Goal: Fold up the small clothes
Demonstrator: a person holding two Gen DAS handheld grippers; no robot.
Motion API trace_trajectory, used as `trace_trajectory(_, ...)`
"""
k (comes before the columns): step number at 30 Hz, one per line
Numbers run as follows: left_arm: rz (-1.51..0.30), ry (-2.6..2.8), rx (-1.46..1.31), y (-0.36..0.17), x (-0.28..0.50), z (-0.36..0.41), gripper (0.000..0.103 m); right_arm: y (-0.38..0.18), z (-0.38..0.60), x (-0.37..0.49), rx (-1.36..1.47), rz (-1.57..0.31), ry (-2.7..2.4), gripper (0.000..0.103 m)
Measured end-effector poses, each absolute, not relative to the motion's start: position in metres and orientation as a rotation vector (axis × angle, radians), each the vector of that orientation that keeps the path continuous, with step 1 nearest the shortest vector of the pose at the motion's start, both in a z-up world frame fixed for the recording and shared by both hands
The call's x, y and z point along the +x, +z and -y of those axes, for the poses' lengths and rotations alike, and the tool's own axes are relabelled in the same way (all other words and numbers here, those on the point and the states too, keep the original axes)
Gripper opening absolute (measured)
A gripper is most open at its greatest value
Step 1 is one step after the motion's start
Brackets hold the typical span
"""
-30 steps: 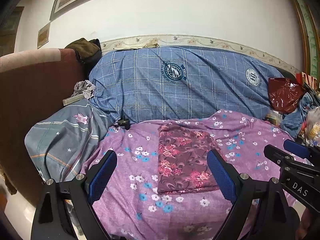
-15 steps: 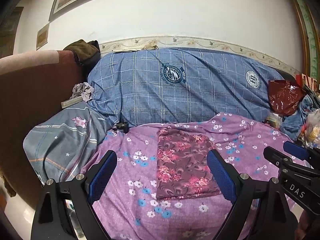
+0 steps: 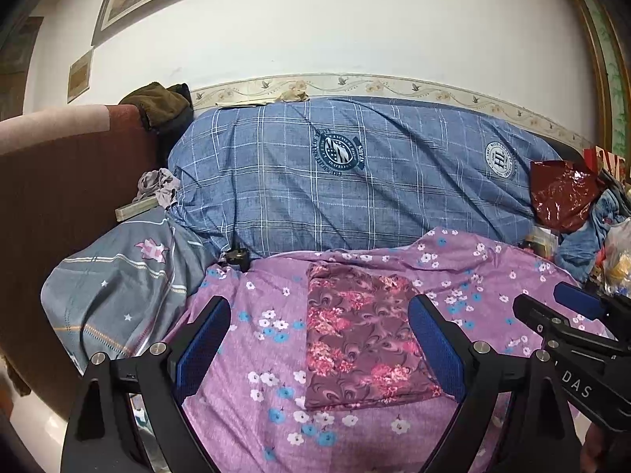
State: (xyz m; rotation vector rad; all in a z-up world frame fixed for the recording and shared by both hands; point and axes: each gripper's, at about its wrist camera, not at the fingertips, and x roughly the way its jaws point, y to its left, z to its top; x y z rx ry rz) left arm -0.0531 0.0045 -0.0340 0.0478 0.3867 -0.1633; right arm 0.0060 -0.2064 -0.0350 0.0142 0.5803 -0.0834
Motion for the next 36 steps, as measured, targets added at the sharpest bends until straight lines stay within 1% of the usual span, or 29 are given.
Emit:
trace_trajectory(19, -0.434, -0.137, 0.018, -0.040, 0.015, 0.004, 0.092, -0.051, 0.201, 0.057, 0.000, -0.629, -0.073, 0.057)
trace_trajectory(24, -0.445, -0.137, 0.008, -0.041, 0.014, 0.006, 0.092, -0.051, 0.202, 0.053, -0.005, -0.630, -0.076, 0.057)
trace_trajectory(30, -0.406, -0.144, 0.018, -0.031, -0.007, 0.009, 0.092, -0.041, 0.204, 0.036, -0.003, -0.604, -0.088, 0.057)
trace_trajectory(36, -0.399, -0.159, 0.011, -0.033, -0.017, 0.004, 0.092, -0.042, 0.208, 0.035, -0.007, -0.605, -0.096, 0.057)
